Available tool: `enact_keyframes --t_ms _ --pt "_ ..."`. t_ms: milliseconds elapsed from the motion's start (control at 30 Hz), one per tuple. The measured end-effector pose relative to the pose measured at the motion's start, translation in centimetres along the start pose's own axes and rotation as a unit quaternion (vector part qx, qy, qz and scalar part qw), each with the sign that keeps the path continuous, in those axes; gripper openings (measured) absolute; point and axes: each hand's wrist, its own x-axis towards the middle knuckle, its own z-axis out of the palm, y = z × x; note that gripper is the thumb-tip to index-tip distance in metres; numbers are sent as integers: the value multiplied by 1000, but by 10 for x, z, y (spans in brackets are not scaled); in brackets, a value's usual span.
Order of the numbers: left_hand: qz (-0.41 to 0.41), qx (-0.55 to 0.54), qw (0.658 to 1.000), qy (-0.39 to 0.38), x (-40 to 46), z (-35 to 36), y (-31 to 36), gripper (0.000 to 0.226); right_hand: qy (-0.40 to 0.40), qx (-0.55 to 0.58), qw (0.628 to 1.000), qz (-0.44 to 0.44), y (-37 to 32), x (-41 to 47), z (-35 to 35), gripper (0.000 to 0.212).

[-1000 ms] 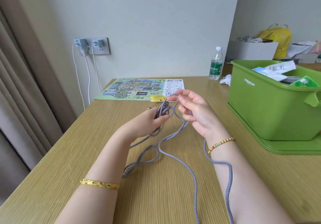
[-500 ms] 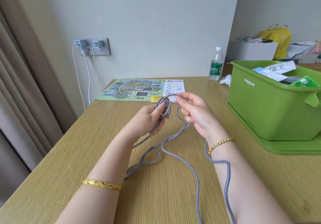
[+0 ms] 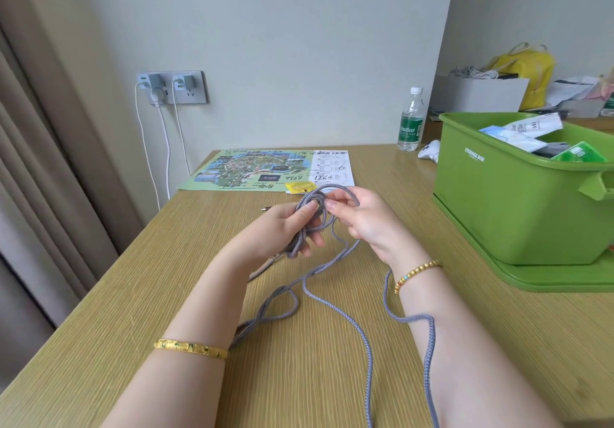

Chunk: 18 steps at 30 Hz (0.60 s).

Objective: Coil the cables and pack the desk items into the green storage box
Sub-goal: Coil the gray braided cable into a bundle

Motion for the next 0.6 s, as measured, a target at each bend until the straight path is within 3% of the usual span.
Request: enact_keyframes --t_ms 167,300,400,500,600 --pt "36 -21 997 69 3 2 1 42 6 119 993 15 0 5 -4 12" --pt "26 -191 964 181 8 -1 2 40 45 172 984 34 3 8 -8 15" --pt "15 -300 919 254 12 -2 4 34 14 142 988 55 4 7 -5 17" --pt "26 -396 878 268 14 -1 4 28 -68 59 992 90 6 5 3 23" --pt "33 -385 888 248 14 0 2 30 -127 0 985 120 7 2 9 30"
